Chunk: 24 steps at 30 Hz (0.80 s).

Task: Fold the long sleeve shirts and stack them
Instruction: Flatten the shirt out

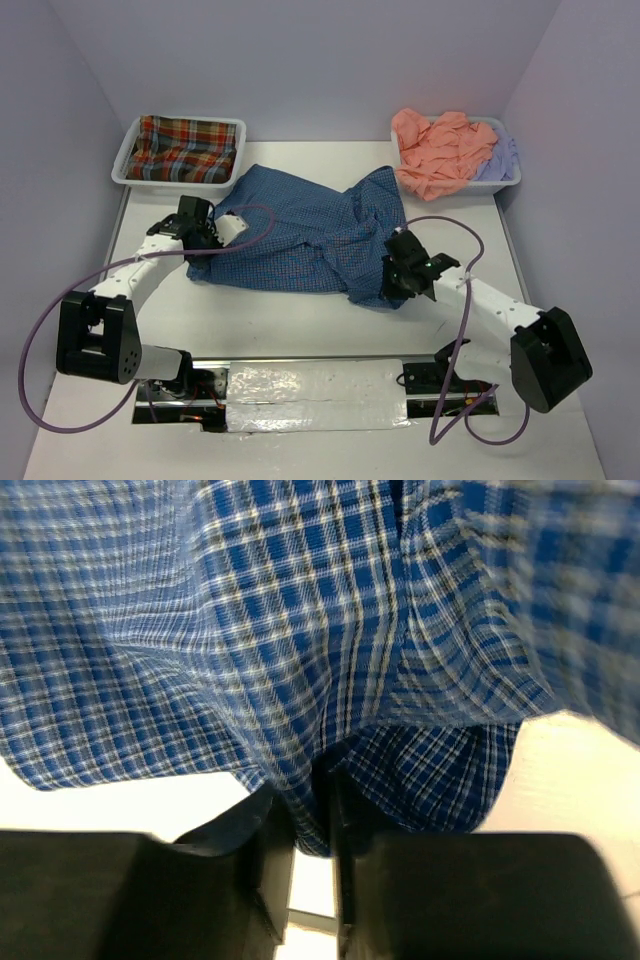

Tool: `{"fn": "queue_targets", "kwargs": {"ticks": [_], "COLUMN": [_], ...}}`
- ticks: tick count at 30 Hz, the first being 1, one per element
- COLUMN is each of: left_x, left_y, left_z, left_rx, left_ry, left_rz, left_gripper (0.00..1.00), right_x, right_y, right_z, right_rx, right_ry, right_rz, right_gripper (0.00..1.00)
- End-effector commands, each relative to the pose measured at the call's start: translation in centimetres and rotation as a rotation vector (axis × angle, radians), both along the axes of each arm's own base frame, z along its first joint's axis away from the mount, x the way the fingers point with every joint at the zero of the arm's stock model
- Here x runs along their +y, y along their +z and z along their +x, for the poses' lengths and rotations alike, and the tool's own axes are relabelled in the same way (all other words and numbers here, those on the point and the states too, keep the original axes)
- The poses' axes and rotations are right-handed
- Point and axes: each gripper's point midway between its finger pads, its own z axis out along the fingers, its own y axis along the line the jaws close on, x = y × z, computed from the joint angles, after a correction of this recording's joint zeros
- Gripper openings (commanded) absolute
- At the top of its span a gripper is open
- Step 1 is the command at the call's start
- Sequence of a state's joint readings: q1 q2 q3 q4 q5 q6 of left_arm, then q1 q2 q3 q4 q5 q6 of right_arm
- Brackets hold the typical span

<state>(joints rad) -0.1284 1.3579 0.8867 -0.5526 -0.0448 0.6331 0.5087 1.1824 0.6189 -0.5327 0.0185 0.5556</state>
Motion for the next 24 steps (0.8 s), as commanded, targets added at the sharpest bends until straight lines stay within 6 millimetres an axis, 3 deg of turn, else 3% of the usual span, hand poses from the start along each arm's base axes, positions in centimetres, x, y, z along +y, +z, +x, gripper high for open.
{"fn": "queue_targets", "kwargs": {"ticks": [1, 4, 6, 10, 11, 12, 13, 14, 15, 16, 17, 18, 19, 20, 21, 22, 24], "left_x": [0.4, 0.6, 0.6, 0.5, 0.2, 0.0, -0.7, -1.0, -1.3, -2.0, -2.6, -2.8, -3.2, -3.1, -2.8, -2.6, -2.4], "left_y": [0.2, 0.0, 0.0, -0.1, 0.0, 0.3, 0.8, 3.4, 3.2, 4.6, 9.0, 10.0, 15.2, 17.8, 20.3, 23.1, 29.3], "left_z": [-0.3, -0.3, -0.2, 0.2, 0.5, 1.7, 2.7, 5.2, 6.6, 8.1, 11.4, 12.9, 15.5, 16.9, 17.7, 18.2, 18.2], "left_rx": [-0.014, -0.015, -0.019, -0.021, -0.021, -0.028, -0.037, -0.094, -0.076, -0.104, -0.212, -0.233, -0.363, -0.435, -0.504, -0.578, -0.751], "left_ry": [-0.012, -0.013, -0.014, -0.014, -0.023, -0.026, -0.023, -0.012, 0.001, 0.028, 0.039, 0.072, 0.082, 0.104, 0.129, 0.153, 0.160], "left_rz": [0.014, 0.025, 0.028, 0.016, 0.008, -0.002, -0.029, -0.043, -0.050, -0.089, -0.118, -0.139, -0.173, -0.188, -0.194, -0.218, -0.255], "left_gripper": [0.00, 0.00, 0.00, 0.00, 0.00, 0.00, 0.00, 0.00, 0.00, 0.00, 0.00, 0.00, 0.00, 0.00, 0.00, 0.00, 0.00], "right_x": [-0.2, -0.5, 0.0, 3.2, 3.9, 4.3, 3.9, 3.5, 3.1, 2.1, 2.0, 1.3, 1.0, 1.5, 1.6, 1.2, 1.0], "right_y": [3.0, 3.6, 4.4, 9.1, 11.9, 12.8, 16.9, 16.8, 18.4, 24.7, 24.8, 34.2, 36.0, 36.8, 40.0, 47.6, 51.5], "right_z": [1.2, 0.5, 0.1, 0.6, 2.2, 3.2, 6.1, 8.6, 10.8, 14.2, 17.6, 20.2, 20.9, 23.3, 23.7, 21.9, 20.8], "right_rx": [-0.085, -0.083, -0.083, -0.215, -0.312, -0.328, -0.419, -0.409, -0.435, -0.555, -0.541, -0.746, -0.750, -0.755, -0.819, -0.993, -1.103], "right_ry": [-0.033, -0.029, -0.003, 0.119, 0.156, 0.180, 0.168, 0.192, 0.188, 0.167, 0.180, 0.146, 0.154, 0.158, 0.162, 0.161, 0.149], "right_rz": [-0.007, -0.010, 0.024, 0.215, 0.247, 0.259, 0.280, 0.234, 0.218, 0.211, 0.165, 0.157, 0.123, 0.112, 0.121, 0.154, 0.177], "right_gripper": [0.20, 0.00, 0.00, 0.00, 0.00, 0.00, 0.00, 0.00, 0.00, 0.00, 0.00, 0.00, 0.00, 0.00, 0.00, 0.00, 0.00]}}
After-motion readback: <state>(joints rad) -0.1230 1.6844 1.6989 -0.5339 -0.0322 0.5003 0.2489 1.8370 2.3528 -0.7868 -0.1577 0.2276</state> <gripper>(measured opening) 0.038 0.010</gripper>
